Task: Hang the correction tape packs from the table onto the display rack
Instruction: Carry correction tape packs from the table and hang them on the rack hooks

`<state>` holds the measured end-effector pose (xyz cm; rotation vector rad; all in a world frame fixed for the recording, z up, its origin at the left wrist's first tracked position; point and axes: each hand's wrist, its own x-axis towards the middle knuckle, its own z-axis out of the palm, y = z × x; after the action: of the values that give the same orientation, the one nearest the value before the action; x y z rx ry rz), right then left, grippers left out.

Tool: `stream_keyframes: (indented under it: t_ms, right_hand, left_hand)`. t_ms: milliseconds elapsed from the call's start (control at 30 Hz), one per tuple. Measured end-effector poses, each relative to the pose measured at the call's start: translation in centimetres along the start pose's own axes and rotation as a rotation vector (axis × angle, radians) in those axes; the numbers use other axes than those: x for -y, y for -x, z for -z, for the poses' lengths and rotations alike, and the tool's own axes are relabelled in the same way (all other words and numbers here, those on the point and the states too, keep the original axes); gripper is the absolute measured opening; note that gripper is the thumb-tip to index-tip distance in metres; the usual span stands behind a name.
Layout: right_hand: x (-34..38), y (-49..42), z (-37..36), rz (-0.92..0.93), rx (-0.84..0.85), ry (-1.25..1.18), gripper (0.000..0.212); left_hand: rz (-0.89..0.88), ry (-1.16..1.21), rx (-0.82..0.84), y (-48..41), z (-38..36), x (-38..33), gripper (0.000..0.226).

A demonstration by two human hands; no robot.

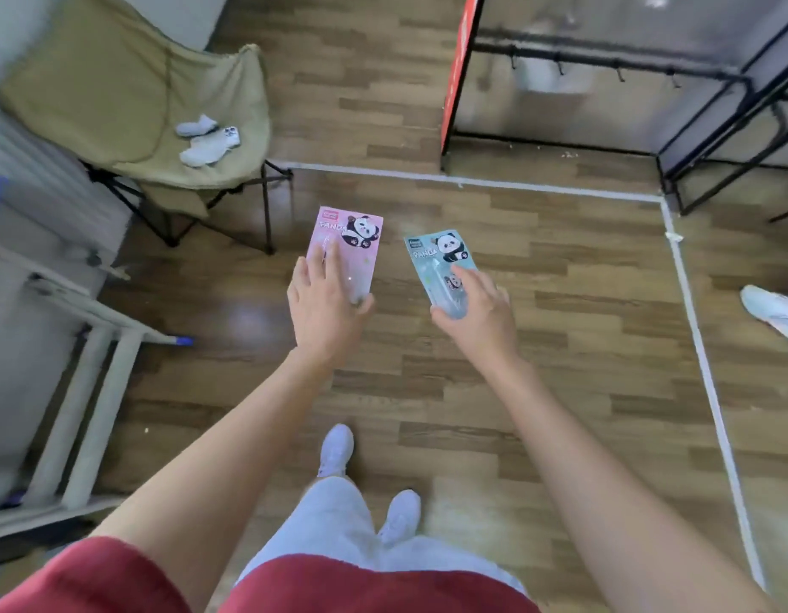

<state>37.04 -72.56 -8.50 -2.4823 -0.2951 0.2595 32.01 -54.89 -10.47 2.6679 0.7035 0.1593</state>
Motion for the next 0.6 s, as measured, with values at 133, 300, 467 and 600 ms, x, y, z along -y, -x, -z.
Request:
stream_keyframes:
  t_ms: [133, 300, 467, 600]
  right_hand:
    - [-6.1, -0.7, 4.1, -0.104, -0.07, -0.006, 0.06]
    - [-12.5, -4.8, 8.6, -0.183, -0.149, -0.02, 0.06]
    - [-17.2, -12.1, 13.7, -0.195, -0.187, 0.0, 0.061]
    - [-20.3, -18.1, 18.7, -0.202, -0.23, 0.017, 0.061]
  left_hand:
    - [-0.091, -0.004, 0.073, -0.8, -3.6, -6.8, 0.081]
    - [-0.168, 0.02, 0.121, -4.6, -7.5, -14.8, 0.082]
    - [-0.19, 0.042, 0.124, -11.0, -10.6, -22.9, 0.085]
    - [-0.217, 0.056, 0.106, -16.1, -12.2, -29.8, 0.085]
